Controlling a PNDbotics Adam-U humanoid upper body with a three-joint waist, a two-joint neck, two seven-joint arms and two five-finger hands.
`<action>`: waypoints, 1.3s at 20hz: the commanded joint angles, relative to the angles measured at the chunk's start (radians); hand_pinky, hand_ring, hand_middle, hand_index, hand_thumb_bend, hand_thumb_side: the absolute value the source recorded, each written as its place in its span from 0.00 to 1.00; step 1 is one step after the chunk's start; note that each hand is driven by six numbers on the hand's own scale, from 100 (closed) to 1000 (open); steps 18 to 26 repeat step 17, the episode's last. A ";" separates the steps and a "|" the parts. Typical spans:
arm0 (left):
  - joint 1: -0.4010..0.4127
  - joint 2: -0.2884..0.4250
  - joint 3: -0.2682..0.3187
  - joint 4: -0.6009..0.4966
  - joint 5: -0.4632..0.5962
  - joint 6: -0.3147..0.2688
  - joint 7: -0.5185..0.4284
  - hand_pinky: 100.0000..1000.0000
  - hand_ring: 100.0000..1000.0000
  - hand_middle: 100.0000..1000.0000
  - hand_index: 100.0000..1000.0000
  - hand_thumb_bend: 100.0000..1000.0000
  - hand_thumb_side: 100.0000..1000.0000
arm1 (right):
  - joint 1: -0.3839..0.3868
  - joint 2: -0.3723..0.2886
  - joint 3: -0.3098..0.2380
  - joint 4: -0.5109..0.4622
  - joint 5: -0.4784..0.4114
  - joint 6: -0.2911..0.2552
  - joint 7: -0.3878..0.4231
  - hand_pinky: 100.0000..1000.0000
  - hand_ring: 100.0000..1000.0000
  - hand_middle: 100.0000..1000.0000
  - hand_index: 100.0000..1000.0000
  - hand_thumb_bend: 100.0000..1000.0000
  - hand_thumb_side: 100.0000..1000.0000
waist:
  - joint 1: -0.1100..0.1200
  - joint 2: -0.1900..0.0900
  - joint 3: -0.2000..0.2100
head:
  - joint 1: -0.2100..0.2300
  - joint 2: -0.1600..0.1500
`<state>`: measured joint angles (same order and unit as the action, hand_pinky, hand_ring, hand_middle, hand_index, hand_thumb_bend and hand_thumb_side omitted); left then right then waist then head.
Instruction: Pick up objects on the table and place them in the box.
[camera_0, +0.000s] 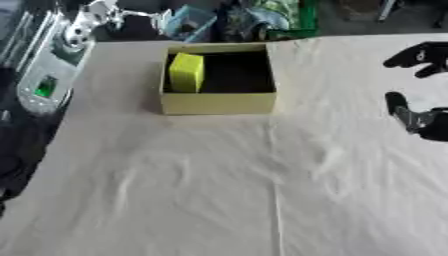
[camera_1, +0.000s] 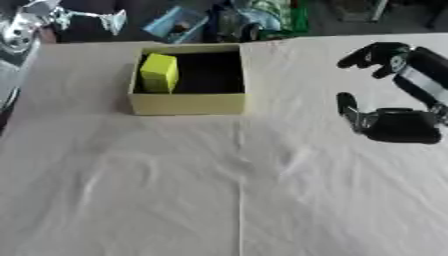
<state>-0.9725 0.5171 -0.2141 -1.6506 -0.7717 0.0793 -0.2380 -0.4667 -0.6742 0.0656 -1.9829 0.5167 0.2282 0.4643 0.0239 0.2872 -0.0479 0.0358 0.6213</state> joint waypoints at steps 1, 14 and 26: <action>0.031 0.053 0.035 -0.127 0.102 0.031 0.030 0.71 0.80 0.74 0.93 0.00 0.07 | -0.007 -0.020 -0.018 -0.017 0.003 0.000 -0.008 0.78 0.86 0.81 0.83 0.00 0.23 | -0.012 -0.040 0.004 | -0.007 0.014; 0.304 0.093 0.124 -0.349 0.341 0.017 0.221 0.66 0.77 0.70 0.89 0.00 0.53 | 0.001 -0.018 -0.036 -0.017 -0.002 -0.002 -0.045 0.78 0.86 0.81 0.83 0.00 0.23 | -0.030 -0.055 0.020 | -0.018 0.024; 0.356 0.084 0.140 -0.349 0.391 -0.017 0.260 0.64 0.76 0.69 0.89 0.00 0.57 | 0.005 -0.019 -0.040 -0.017 -0.009 -0.003 -0.059 0.78 0.86 0.80 0.83 0.00 0.22 | -0.034 -0.055 0.022 | -0.021 0.023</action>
